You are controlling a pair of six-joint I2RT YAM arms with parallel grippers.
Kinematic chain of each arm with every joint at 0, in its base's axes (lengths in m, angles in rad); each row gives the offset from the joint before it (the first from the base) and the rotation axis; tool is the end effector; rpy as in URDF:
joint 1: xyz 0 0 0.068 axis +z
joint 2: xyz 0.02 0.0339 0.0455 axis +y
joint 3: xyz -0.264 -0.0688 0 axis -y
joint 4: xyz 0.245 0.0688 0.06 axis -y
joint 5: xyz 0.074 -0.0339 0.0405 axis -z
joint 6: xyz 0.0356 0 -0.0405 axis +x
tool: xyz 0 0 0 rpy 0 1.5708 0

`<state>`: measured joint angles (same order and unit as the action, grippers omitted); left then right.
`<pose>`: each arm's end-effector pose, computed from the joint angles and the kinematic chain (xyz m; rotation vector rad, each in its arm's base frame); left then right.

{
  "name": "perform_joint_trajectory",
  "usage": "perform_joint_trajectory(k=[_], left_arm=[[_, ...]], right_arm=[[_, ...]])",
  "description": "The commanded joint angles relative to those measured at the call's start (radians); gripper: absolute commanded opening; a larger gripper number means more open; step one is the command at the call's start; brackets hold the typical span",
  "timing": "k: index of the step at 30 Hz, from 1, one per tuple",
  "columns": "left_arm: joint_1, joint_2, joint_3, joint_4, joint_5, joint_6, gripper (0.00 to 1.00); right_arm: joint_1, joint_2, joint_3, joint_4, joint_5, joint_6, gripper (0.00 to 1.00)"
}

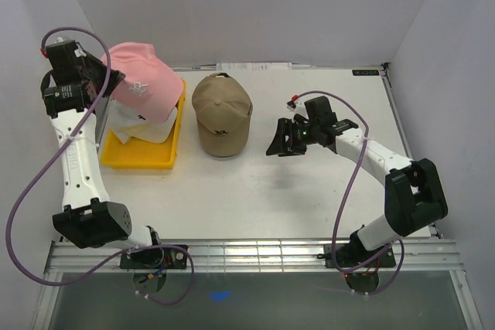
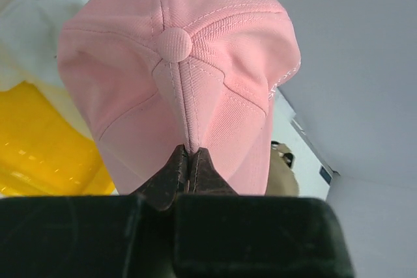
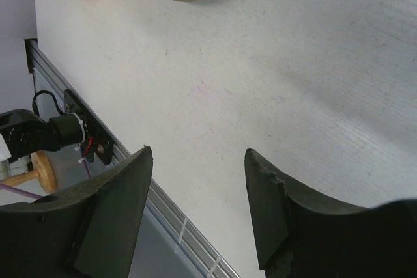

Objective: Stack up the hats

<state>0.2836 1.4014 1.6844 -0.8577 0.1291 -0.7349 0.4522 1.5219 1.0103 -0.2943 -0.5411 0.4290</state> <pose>0.2756 0.0756 0.4403 -0.9894 1.9281 -0.3999 0.2820 0.1574 0.2342 -0.3046 2.4698 1.0447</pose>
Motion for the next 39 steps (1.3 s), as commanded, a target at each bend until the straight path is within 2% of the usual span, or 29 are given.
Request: perform_joint_trajectory(k=[1,5,9,16,21,29,32,39], left_arm=[[-0.050,0.045,0.144,0.000,0.179,0.045,0.00],[-0.129,0.096,0.254,-0.007,0.254,0.089,0.00],[-0.253,0.149,0.343,-0.010,0.282,0.144,0.00],[-0.362,0.223,0.474,-0.050,0.326,0.222,0.00],[-0.422,0.266,0.524,-0.095,0.307,0.255,0.00],[-0.523,0.294,0.551,-0.161,0.176,0.290,0.00],[-0.547,0.300,0.551,-0.182,0.110,0.298,0.00],[-0.557,0.289,0.581,-0.184,0.084,0.310,0.00]], right_arm=[[-0.004,-0.045,0.068,-0.037,0.012,-0.018,0.64],[-0.004,-0.063,0.093,-0.057,0.018,-0.007,0.64],[-0.004,-0.081,0.120,-0.068,0.024,0.008,0.64],[-0.004,-0.103,0.136,-0.080,0.033,0.030,0.64],[-0.004,-0.112,0.134,-0.082,0.044,0.036,0.64],[-0.004,-0.106,0.140,-0.080,0.050,0.042,0.64],[-0.004,-0.098,0.140,-0.078,0.052,0.042,0.64],[-0.004,-0.092,0.165,-0.078,0.053,0.048,0.64]])
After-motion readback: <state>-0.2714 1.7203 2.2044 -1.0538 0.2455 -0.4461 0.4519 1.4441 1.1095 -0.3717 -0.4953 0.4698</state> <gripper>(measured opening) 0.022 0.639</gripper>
